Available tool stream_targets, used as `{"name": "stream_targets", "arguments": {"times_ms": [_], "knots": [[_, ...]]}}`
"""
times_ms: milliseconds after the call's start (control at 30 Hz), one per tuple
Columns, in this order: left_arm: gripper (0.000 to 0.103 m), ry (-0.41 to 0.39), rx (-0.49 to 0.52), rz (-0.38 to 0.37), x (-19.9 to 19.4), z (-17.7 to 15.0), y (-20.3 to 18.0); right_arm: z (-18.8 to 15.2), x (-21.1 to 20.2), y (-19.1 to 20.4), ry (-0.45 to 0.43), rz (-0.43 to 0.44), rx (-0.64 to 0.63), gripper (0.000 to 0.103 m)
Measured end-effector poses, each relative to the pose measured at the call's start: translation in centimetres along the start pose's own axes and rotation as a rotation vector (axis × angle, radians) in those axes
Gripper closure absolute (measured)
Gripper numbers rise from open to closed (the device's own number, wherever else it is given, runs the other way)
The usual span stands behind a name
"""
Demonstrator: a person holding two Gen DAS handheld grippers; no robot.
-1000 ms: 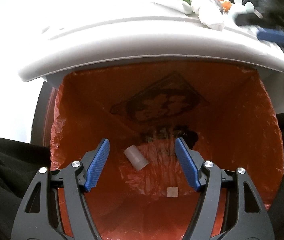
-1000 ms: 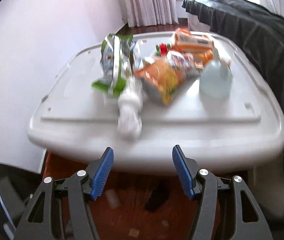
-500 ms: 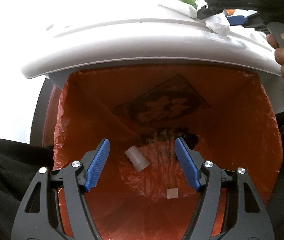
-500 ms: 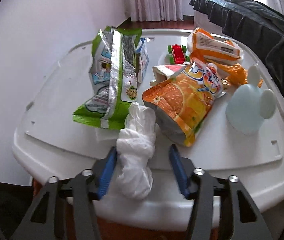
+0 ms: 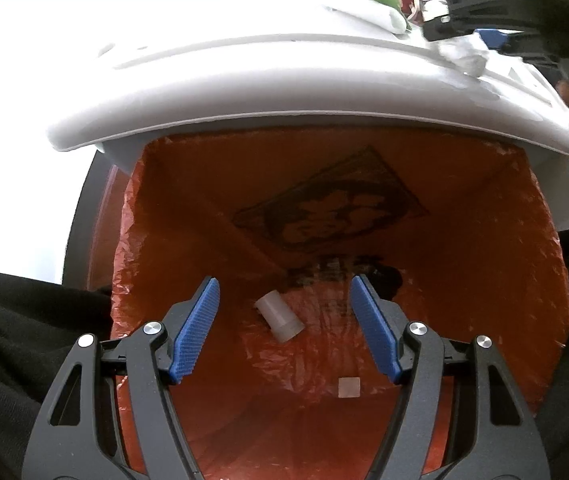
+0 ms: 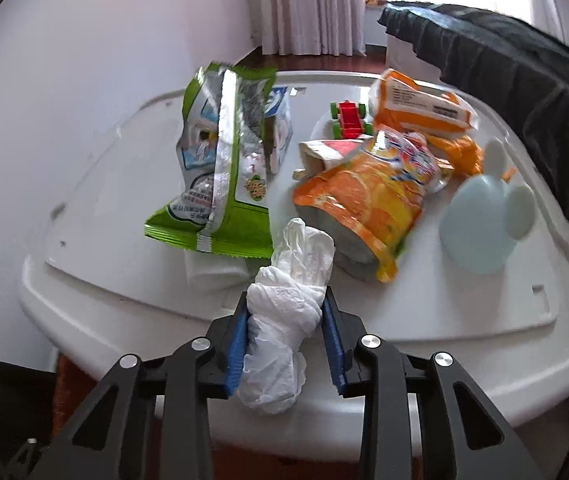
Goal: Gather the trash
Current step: 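Grasp the white plastic bag with the right tool, then grasp the green snack wrapper with the left tool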
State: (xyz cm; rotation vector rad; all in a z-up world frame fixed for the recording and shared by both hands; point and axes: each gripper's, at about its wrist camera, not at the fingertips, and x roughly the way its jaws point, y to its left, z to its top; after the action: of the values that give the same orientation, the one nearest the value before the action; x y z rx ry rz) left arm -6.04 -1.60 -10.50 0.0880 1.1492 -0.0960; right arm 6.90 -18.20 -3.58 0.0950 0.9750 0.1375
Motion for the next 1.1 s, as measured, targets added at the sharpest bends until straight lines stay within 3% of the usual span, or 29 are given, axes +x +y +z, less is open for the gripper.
{"name": "stream_targets", "arguments": {"times_ms": [233, 367, 500, 700, 833, 933, 1100], "knots": [[0.036, -0.044, 0.014, -0.024, -1.6, 0.6, -0.5, -2.5, -5.0, -1.0, -0.052, 0.08, 0.051, 0.07], [0.036, -0.073, 0.017, -0.062, -2.6, 2.1, -0.6, -4.7, -6.8, -1.9, -0.076, 0.082, 0.067, 0.07], [0.036, -0.126, 0.017, -0.07, -3.9, 4.2, -0.6, -4.7, -7.0, -3.8, -0.083, 0.071, 0.12, 0.07], [0.036, -0.191, -0.005, -0.068, -5.2, 9.2, -0.7, -4.9, -7.1, -6.7, -0.095, 0.06, 0.229, 0.069], [0.035, -0.239, -0.004, -0.097, -5.2, 14.2, -2.3, -4.9, -7.0, -8.0, -0.093, 0.073, 0.273, 0.069], [0.025, -0.278, -0.008, -0.148, -4.7, 17.6, -3.8, -5.2, -6.8, -8.8, -0.086, 0.097, 0.304, 0.069], [0.025, -0.262, -0.037, -0.198, -2.2, 22.0, -5.5, -5.3, -6.9, -9.1, -0.091, 0.117, 0.315, 0.069]]}}
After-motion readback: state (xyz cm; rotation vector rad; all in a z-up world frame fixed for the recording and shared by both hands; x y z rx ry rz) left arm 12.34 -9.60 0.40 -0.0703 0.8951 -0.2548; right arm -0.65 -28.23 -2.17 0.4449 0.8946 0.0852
